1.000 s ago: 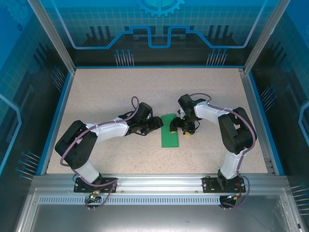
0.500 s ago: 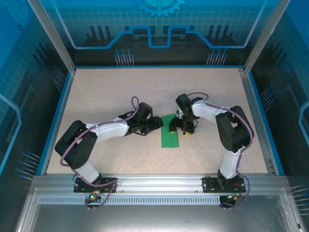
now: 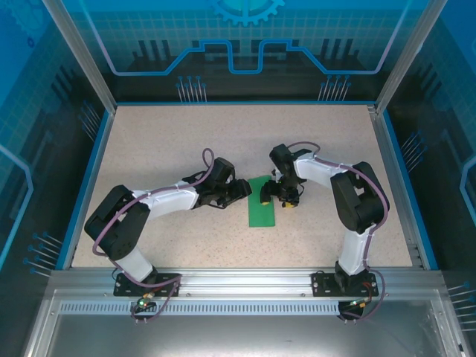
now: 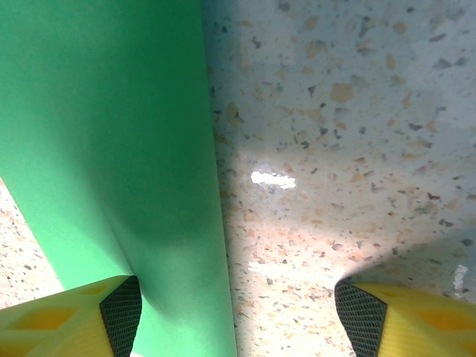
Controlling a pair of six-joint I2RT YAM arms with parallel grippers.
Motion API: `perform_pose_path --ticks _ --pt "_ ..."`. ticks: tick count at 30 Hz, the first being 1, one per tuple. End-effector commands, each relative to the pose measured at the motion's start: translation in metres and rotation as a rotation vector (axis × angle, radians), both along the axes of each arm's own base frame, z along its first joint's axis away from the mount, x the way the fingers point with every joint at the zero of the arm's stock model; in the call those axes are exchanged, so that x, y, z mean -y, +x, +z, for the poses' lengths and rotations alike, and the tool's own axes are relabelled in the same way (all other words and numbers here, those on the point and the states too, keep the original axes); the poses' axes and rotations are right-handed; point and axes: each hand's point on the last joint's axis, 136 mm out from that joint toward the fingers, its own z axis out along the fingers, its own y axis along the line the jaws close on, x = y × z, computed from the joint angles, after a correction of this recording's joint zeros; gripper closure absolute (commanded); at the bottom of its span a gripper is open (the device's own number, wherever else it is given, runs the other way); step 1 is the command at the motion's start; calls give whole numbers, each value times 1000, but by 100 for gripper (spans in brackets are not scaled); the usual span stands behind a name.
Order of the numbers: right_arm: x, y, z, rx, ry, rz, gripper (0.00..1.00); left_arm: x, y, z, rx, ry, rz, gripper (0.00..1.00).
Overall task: Fold a paper plane with a square sheet of paper (pick it up from the middle)
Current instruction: Fold the square sheet of paper in half at the center of the table.
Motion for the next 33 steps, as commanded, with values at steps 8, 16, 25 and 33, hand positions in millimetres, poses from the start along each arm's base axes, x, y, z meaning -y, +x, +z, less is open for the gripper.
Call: perform_pose_path --ticks 8,16,25,33 --pt "3 -4 -35 -30 -34 -6 23 -5 -7 2 -5 19 -1 42" --pt "9 -6 -42 -40 -78 -3 23 -5 -8 3 -4 18 -2 43" --pt "13 -9 -51 -51 -110 -5 23 -5 -8 2 -7 19 -3 43" --pt "14 -7 -42 -27 -100 67 24 -8 -10 2 -4 23 1 43"
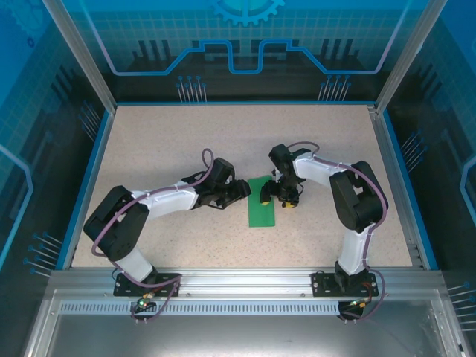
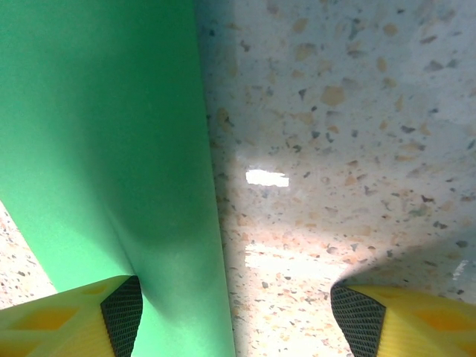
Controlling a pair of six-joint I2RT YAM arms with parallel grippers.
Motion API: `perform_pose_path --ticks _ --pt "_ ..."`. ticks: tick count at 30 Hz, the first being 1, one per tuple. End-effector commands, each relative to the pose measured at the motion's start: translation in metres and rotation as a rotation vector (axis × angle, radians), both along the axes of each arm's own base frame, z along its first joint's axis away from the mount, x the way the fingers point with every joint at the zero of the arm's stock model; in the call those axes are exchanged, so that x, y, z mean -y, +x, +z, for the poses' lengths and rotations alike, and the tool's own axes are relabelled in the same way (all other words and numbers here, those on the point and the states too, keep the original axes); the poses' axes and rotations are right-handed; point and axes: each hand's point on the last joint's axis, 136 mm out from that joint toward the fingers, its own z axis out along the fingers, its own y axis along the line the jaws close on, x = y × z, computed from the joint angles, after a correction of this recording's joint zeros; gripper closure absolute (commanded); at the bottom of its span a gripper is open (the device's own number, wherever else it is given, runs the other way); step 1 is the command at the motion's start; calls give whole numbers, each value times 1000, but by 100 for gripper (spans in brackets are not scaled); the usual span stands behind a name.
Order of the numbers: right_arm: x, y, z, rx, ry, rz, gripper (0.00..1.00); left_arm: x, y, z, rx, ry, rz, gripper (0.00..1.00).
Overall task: Fold a paper plane with a square sheet of paper (pick it up from the middle)
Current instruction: Fold the square sheet of paper in half at the center of the table.
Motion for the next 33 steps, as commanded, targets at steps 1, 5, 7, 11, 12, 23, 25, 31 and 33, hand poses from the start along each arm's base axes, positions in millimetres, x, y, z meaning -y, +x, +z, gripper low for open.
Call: perform_pose_path --ticks 1,5,7,11,12,23,25,31,33 --pt "13 -6 -39 -18 -84 66 24 -5 -7 3 3 18 0 43" --pt "13 -4 -41 -23 -84 62 24 -5 -6 4 7 15 3 43" --pt "13 -4 -43 -25 -86 60 24 -5 -7 4 5 16 3 43" --pt "13 -6 -47 -37 -93 57 24 -5 -7 5 5 16 2 43" --pt "14 -6 -49 -39 -98 56 24 -5 -6 5 7 15 0 43" --pt "19 -10 -56 -54 -126 56 24 2 -5 7 2 -3 -10 50" --pt "20 -10 -56 -55 -130 57 24 7 -4 7 -1 -8 -21 56" --pt "21 -11 -58 -58 -130 52 24 21 0 3 -24 -18 -38 99" --pt "21 -11 -59 -57 -131 53 24 26 2 1 -31 -16 -44 100"
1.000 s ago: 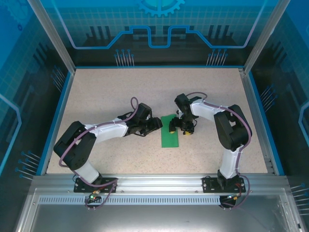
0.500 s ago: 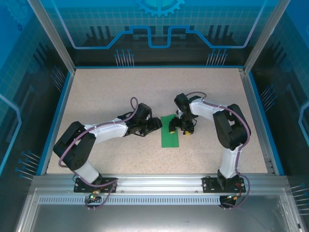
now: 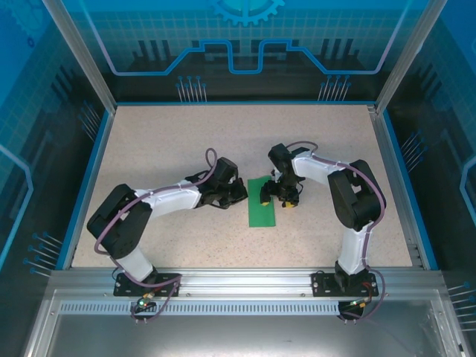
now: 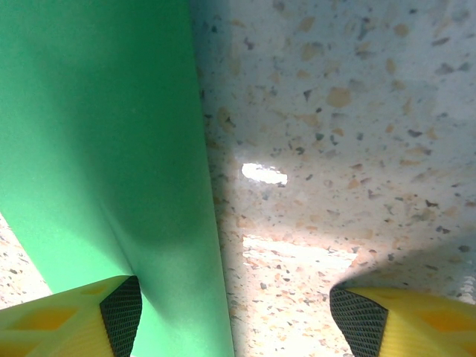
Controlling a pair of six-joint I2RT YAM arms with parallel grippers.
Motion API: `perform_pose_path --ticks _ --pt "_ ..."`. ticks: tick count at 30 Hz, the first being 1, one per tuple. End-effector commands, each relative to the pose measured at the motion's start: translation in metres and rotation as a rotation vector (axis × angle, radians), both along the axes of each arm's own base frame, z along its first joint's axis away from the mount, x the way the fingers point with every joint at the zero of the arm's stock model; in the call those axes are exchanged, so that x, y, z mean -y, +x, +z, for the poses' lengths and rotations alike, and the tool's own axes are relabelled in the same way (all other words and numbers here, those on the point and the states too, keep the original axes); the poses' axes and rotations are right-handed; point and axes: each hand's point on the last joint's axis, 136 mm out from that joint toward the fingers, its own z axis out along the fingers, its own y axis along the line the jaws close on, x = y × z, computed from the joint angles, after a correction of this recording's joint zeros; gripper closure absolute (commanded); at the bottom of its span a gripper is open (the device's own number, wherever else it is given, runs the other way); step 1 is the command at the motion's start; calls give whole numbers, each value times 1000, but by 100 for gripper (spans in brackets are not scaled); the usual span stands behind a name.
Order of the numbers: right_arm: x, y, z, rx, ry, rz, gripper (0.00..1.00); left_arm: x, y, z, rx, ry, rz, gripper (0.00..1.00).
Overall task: Fold a paper plane with a square sheet of paper (pick it up from the middle)
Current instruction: Fold the square sheet of paper in half at the center of the table, then hold the square sheet of paper at the center of the table.
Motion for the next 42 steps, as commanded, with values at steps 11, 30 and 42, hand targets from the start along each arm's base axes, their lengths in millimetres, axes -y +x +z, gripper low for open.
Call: perform_pose_path --ticks 11,30,42 --pt "22 -13 -59 -43 -123 35 24 35 8 -20 -75 -3 -32 100" --pt "19 -12 -56 -39 -104 31 24 20 -8 -71 -193 86 1 100" --pt "-2 43 53 239 329 -62 24 9 -17 -81 -208 130 2 100"
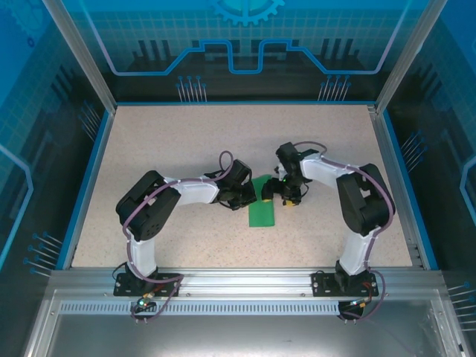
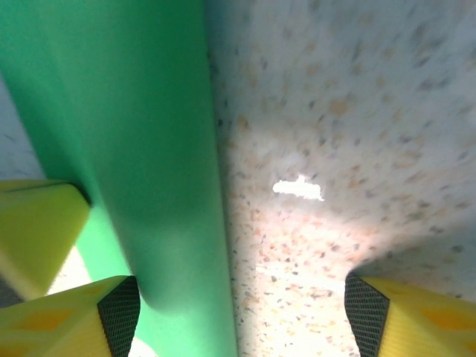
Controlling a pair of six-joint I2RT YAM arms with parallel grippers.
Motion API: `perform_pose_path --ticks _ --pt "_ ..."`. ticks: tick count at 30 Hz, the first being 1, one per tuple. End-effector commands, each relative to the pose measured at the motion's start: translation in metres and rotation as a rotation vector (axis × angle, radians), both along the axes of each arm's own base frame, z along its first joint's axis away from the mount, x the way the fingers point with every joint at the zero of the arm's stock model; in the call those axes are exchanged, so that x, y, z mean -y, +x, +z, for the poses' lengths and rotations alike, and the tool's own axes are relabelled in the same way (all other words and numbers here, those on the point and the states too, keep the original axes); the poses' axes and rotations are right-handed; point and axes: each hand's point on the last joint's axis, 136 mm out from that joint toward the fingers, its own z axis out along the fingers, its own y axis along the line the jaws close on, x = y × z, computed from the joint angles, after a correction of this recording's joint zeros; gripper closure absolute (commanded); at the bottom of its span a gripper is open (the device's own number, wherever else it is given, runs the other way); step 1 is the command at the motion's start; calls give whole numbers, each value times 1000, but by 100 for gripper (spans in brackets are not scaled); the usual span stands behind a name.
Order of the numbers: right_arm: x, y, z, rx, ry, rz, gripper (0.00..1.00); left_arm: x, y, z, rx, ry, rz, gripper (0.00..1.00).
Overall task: Fold a paper plane with a square sheet of paper (pick it up from the middle)
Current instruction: Hold the square sheet of paper at the center of the table, then fold the square sheet of paper in half at the center of the table.
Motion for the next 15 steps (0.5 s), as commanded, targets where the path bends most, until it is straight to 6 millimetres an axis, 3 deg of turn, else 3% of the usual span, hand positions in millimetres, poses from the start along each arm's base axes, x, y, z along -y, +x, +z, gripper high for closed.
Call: perform_pose_path --ticks 1,4,8,11,15 --pt "-6 31 43 164 231 -24 28 -18 -25 -30 -88 92 0 100" --pt "-15 30 58 172 360 -10 56 -17 -24 -30 -86 91 -3 100" --pt "-32 22 57 149 459 10 93 -19 -25 -31 -89 98 0 100" --pt "-36 16 47 119 468 11 100 -19 -25 -31 -91 99 -1 100" --pt "-36 12 33 95 472 7 100 -18 -25 -31 -93 100 -4 100"
